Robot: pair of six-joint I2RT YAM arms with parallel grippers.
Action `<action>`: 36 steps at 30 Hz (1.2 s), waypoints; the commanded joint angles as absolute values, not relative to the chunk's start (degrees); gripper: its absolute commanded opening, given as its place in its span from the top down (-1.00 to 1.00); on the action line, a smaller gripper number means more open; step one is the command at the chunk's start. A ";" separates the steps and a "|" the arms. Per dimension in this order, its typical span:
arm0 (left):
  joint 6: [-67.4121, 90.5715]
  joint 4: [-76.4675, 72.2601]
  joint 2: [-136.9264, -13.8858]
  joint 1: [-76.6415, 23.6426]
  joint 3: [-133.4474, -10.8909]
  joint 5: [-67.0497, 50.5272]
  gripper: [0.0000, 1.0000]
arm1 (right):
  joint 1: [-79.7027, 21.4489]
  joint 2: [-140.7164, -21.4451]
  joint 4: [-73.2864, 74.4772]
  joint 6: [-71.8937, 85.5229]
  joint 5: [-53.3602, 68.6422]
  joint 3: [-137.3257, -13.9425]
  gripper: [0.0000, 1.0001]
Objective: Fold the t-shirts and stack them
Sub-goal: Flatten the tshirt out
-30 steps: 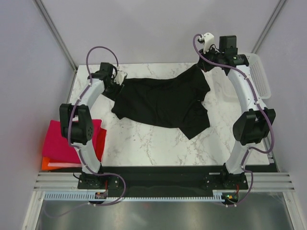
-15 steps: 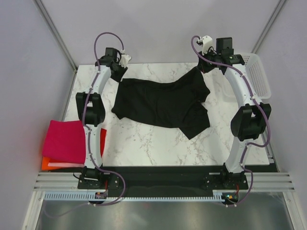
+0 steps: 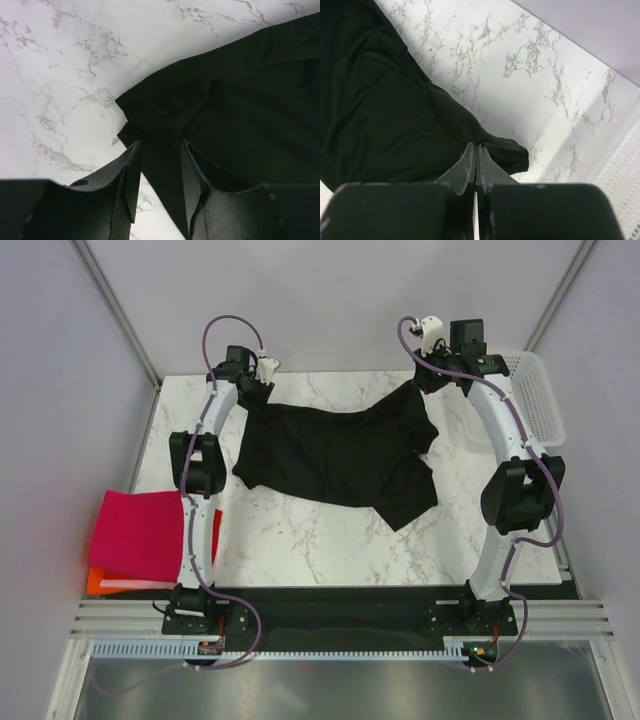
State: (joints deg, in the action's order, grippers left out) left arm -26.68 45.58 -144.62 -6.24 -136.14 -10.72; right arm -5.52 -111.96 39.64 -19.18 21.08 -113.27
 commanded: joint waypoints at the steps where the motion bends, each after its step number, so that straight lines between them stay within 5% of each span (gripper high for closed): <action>1: -23.38 44.47 -147.03 -6.24 -139.92 -14.85 0.14 | -5.45 -111.18 39.02 -20.13 20.04 -112.77 1.00; 15: -20.48 40.96 -151.61 -5.89 -143.52 -12.92 0.11 | -5.45 -110.74 39.11 -20.74 18.90 -110.31 1.00; 18: -20.39 40.26 -152.05 -6.15 -144.14 -12.66 0.23 | -5.54 -110.74 39.02 -20.83 18.90 -109.95 1.00; 24: -18.73 37.97 -151.00 -6.42 -145.90 -9.76 0.95 | -5.54 -110.92 38.94 -21.27 18.28 -111.18 1.00; 36: -16.70 32.97 -127.90 -2.73 -141.87 -14.14 0.95 | -1.15 -114.00 35.69 -17.58 9.68 -123.12 1.00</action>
